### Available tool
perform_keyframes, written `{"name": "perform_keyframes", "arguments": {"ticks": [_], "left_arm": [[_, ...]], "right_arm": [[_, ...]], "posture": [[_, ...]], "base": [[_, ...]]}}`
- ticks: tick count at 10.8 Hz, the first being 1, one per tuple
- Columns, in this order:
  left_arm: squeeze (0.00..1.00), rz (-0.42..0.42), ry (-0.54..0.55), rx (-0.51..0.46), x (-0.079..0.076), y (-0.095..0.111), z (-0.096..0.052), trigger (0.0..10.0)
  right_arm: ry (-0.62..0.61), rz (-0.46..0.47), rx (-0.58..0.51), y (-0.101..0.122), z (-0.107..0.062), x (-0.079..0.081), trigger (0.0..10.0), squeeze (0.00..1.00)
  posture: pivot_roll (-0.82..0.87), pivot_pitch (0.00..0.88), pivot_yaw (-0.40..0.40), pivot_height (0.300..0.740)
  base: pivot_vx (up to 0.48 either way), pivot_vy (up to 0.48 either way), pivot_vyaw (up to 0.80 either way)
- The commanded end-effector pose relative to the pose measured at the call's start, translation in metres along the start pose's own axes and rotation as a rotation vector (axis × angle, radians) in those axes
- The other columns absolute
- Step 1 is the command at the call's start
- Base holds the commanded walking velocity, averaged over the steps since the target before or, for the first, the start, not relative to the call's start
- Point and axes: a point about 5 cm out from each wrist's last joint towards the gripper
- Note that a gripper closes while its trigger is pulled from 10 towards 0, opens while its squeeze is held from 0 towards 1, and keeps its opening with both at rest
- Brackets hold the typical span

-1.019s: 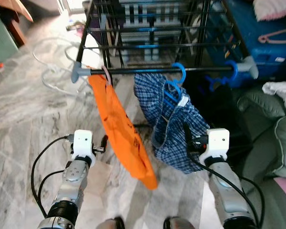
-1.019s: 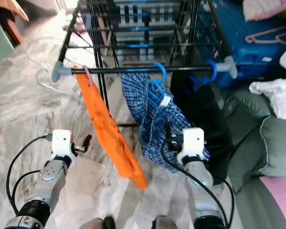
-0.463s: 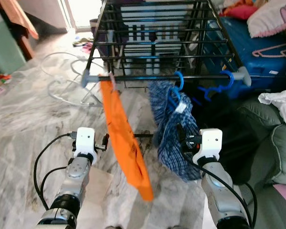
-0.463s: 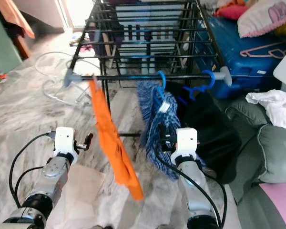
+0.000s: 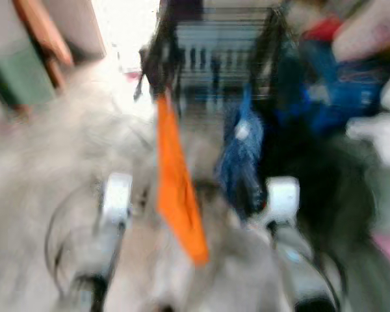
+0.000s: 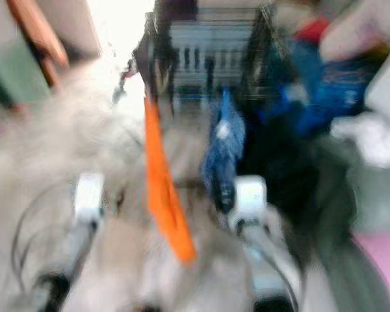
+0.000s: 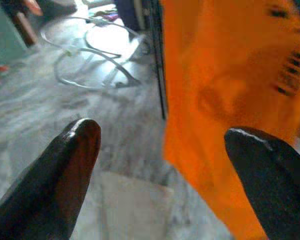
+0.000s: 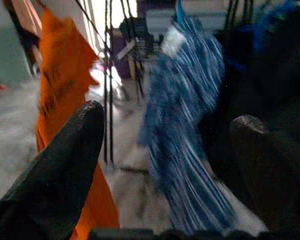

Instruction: Hang hanger

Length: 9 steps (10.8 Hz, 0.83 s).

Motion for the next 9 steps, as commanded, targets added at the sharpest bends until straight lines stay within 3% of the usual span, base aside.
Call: {"name": "perform_keyframes", "arguments": {"ticks": [1, 3, 5, 7, 8, 9], "left_arm": [[0.00, 0.023, 0.004, -0.035, 0.003, 0.012, 0.005, 10.0], [0.00, 0.038, -0.025, 0.015, 0.002, -0.001, 0.001, 10.0], [0.00, 0.086, -0.075, 0.122, -0.007, -0.025, -0.007, 10.0], [0.00, 0.124, -0.104, 0.256, -0.014, -0.051, -0.020, 10.0], [0.00, 0.050, -0.074, 0.429, -0.011, -0.081, -0.038, 10.0], [0.00, -0.002, -0.068, 0.542, -0.010, -0.100, -0.052, 10.0]], "right_arm": [[-0.006, 0.003, 0.004, 0.000, 0.001, -0.001, 10.0, 0.00], [0.001, 0.014, 0.098, -0.021, -0.002, -0.002, 10.0, 0.00], [-0.046, 0.066, 0.209, -0.046, -0.006, -0.008, 10.0, 0.00], [-0.068, 0.062, 0.352, -0.072, -0.017, -0.014, 10.0, 0.00], [-0.084, 0.074, 0.500, -0.094, -0.031, -0.018, 10.0, 0.00], [-0.044, 0.039, 0.582, -0.104, -0.038, -0.013, 10.0, 0.00]], "posture": [[-0.26, 0.000, 0.070, 0.740], [-0.25, 0.000, 0.065, 0.740], [-0.25, 0.000, 0.062, 0.740], [-0.25, 0.000, 0.071, 0.740], [-0.24, 0.000, 0.060, 0.740], [-0.24, 0.000, 0.050, 0.740]], "base": [[-0.330, 0.000, 0.00], [0.000, 0.000, 0.00], [0.000, 0.000, 0.00], [0.000, 0.000, 0.00], [0.000, 0.000, 0.00], [0.000, 0.000, 0.00]]}}
Point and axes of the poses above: a point about 5 cm out from each wrist's last joint towards the gripper, its own z axis pointing out of the wrist towards the gripper, its own y axis along the axis of the wrist's last joint, x = y × z, and after that the axes turned 10 degrees about z, right-handed
